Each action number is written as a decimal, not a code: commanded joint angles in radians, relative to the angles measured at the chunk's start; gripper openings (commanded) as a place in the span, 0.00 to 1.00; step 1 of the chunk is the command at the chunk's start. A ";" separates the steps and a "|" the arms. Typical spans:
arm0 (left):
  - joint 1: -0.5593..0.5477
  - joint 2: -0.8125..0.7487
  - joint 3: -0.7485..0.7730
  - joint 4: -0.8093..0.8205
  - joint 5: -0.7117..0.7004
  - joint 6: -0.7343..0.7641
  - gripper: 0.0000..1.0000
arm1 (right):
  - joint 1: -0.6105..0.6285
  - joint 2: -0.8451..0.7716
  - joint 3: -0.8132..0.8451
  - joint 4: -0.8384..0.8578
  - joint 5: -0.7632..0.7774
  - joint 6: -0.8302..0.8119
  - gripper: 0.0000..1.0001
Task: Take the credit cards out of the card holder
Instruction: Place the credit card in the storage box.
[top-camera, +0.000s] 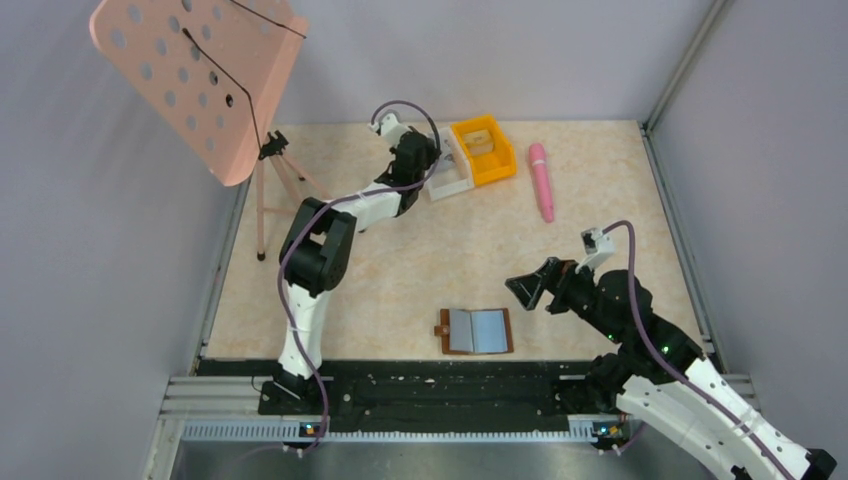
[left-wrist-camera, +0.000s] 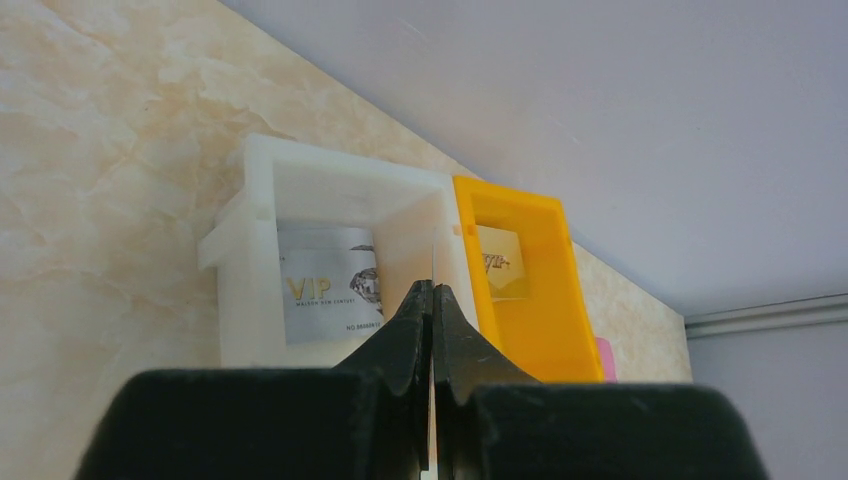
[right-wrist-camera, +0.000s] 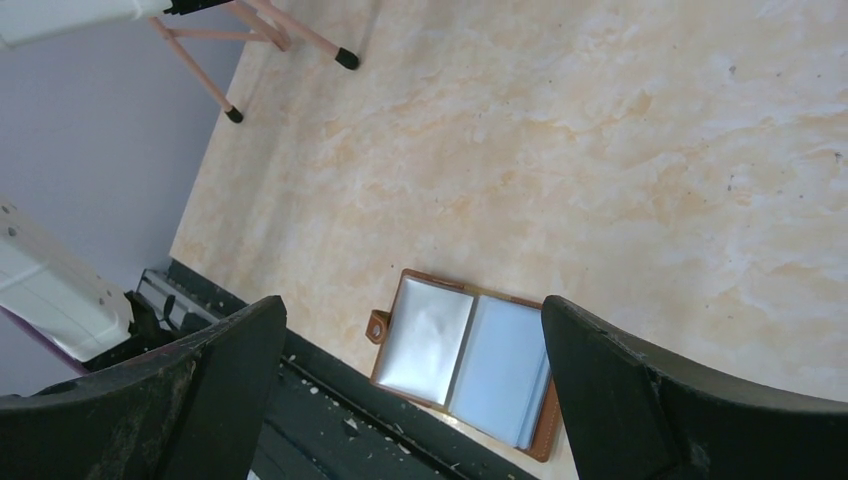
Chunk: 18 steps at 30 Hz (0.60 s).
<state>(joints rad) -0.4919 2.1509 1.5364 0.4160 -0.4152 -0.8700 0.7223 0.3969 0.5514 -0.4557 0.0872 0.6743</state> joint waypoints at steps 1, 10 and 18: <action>0.005 0.049 0.077 0.019 0.002 0.054 0.00 | -0.009 -0.009 0.039 -0.011 0.027 -0.006 0.99; 0.006 0.112 0.117 0.007 -0.035 0.106 0.00 | -0.008 0.002 0.037 -0.009 0.060 -0.009 0.99; 0.006 0.174 0.171 0.006 -0.025 0.099 0.00 | -0.009 0.058 0.046 0.017 0.058 -0.016 0.99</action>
<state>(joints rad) -0.4915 2.2993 1.6505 0.3893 -0.4320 -0.7856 0.7223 0.4290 0.5518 -0.4755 0.1307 0.6731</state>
